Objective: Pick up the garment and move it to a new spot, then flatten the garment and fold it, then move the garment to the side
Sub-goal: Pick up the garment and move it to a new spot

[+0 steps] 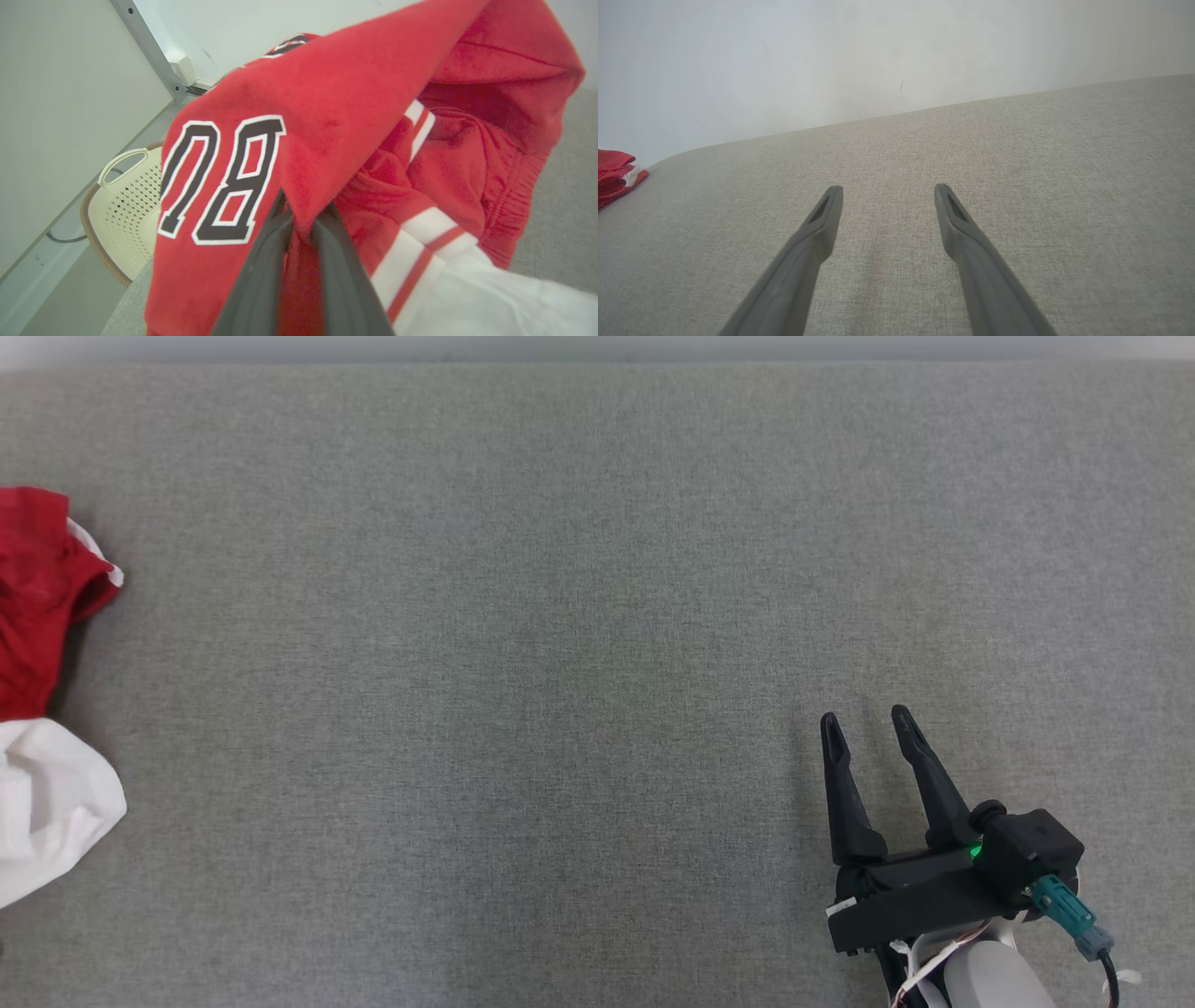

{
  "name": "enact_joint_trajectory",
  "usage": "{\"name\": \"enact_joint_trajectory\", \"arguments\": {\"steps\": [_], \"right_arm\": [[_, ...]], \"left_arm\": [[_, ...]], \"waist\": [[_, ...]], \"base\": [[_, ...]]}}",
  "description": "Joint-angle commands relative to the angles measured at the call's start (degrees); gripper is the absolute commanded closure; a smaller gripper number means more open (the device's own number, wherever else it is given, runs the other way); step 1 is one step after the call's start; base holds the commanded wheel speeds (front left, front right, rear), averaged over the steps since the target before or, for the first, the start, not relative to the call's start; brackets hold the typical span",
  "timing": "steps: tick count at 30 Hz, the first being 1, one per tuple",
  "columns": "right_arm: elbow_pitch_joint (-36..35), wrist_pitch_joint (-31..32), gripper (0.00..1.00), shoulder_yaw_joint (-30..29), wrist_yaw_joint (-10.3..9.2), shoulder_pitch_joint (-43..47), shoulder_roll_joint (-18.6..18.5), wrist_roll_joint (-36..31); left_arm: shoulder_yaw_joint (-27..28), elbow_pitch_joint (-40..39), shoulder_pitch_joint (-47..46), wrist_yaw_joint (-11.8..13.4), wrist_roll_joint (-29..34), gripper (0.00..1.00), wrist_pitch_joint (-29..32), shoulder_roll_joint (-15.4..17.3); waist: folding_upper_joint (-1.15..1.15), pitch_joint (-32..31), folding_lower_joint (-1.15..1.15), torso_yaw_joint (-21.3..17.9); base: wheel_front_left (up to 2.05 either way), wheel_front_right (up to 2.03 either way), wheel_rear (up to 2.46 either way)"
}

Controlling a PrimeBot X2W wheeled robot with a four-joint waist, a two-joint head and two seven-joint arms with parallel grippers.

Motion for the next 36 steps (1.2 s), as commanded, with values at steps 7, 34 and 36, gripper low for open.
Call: {"name": "enact_joint_trajectory", "arguments": {"steps": [7,34,36], "right_arm": [[0.7,-0.2,0.0,-0.5,-0.1,1.4,0.0,0.4],[1.7,-0.2,0.0,1.5,-0.1,3.4,0.0,4.7],[1.8,-0.2,0.0,1.5,-0.1,3.3,0.0,4.9]], "left_arm": [[-1.5,-0.9,-2.9,0.1,-4.0,1.0,-8.4,3.1],[-7.8,-37.4,-13.6,2.6,-4.7,1.0,-5.5,5.0],[-8.3,-40.5,-13.4,3.3,-4.9,1.0,-4.4,4.2]], "waist": [[-0.01,-3.5,0.0,1.9],[-0.01,-8.3,0.0,-6.5],[-0.01,-8.2,0.0,-8.1]], "base": [[0.0,0.0,0.0],[0.0,0.0,0.0],[0.0,0.0,0.0]]}}
